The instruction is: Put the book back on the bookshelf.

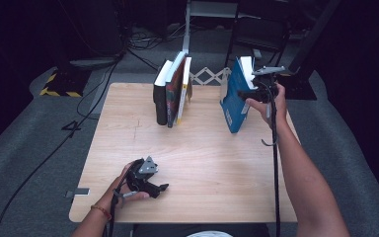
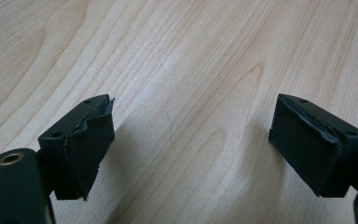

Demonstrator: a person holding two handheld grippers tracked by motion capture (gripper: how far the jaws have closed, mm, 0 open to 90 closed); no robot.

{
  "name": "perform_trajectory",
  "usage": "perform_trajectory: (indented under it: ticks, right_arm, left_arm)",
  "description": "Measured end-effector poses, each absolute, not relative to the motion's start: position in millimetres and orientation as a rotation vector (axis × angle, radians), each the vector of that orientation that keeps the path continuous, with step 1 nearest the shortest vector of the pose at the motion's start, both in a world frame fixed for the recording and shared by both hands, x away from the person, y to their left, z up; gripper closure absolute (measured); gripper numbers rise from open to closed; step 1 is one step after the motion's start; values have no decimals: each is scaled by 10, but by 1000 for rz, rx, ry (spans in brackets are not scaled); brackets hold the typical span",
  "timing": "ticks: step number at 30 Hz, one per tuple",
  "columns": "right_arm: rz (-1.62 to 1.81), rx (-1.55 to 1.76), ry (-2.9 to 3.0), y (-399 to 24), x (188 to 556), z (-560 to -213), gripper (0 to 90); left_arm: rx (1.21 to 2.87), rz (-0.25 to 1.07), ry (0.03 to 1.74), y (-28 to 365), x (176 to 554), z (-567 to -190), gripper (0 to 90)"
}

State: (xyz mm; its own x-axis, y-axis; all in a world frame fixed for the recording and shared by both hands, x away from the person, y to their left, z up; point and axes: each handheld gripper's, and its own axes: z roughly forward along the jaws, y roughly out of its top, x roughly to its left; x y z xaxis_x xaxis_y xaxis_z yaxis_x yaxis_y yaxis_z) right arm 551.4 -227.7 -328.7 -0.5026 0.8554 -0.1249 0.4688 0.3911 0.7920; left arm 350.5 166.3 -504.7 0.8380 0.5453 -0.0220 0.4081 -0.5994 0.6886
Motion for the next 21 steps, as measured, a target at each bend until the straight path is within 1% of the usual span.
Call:
perform_trajectory:
  ticks: [21]
  right_arm:
    - [944,1084,2156,-2364,5396,-3225,330]
  left_arm:
    - [2293,247,692,1663,3505,-5048,139]
